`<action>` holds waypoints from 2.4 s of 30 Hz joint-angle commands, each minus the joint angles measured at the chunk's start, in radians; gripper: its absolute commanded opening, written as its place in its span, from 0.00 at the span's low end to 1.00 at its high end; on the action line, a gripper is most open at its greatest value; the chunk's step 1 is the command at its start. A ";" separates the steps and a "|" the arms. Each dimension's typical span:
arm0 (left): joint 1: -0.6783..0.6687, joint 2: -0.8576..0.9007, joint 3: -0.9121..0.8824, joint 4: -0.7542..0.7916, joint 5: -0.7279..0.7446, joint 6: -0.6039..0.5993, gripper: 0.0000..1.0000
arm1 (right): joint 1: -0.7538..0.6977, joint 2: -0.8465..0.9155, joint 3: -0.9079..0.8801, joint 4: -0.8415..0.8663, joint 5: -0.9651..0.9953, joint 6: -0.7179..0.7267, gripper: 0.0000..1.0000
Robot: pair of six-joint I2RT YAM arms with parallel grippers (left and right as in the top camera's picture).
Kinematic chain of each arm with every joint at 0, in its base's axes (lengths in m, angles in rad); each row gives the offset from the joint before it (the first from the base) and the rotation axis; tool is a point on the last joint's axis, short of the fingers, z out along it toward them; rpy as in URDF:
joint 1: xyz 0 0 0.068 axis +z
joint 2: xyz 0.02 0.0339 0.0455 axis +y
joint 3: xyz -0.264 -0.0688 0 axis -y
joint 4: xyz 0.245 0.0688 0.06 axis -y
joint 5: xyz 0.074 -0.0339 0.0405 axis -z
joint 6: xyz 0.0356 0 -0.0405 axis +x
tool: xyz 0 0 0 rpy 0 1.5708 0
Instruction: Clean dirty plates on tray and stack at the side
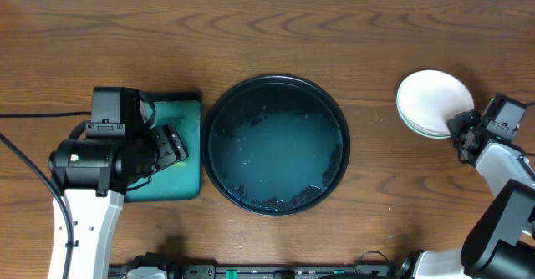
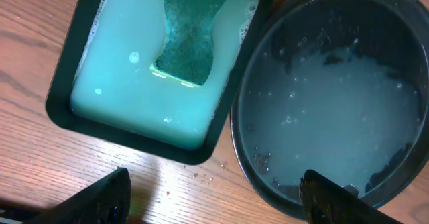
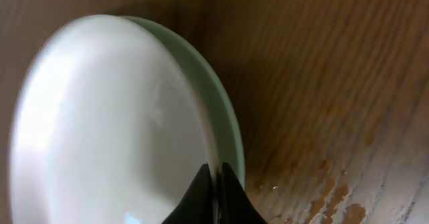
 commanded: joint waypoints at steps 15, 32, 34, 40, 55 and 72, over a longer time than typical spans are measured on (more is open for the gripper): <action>0.000 0.001 0.000 0.026 -0.035 0.046 0.81 | 0.009 -0.050 0.159 -0.114 -0.111 -0.200 0.67; 0.000 -0.191 0.178 -0.023 -0.085 0.143 0.81 | 0.041 -0.314 0.348 -0.330 -0.138 -0.424 0.99; 0.000 -0.260 0.209 -0.053 -0.084 0.156 0.81 | 0.041 -0.317 0.348 -0.332 -0.138 -0.424 0.99; 0.000 -0.483 0.220 -0.121 -0.085 0.155 0.81 | 0.041 -0.317 0.347 -0.341 -0.137 -0.424 0.99; 0.000 -0.661 0.201 -0.223 -0.084 0.150 0.81 | 0.040 -0.317 0.347 -0.395 -0.134 -0.425 0.99; 0.000 -0.661 0.202 -0.224 -0.081 0.136 0.81 | 0.040 -0.317 0.347 -0.465 -0.138 -0.424 0.99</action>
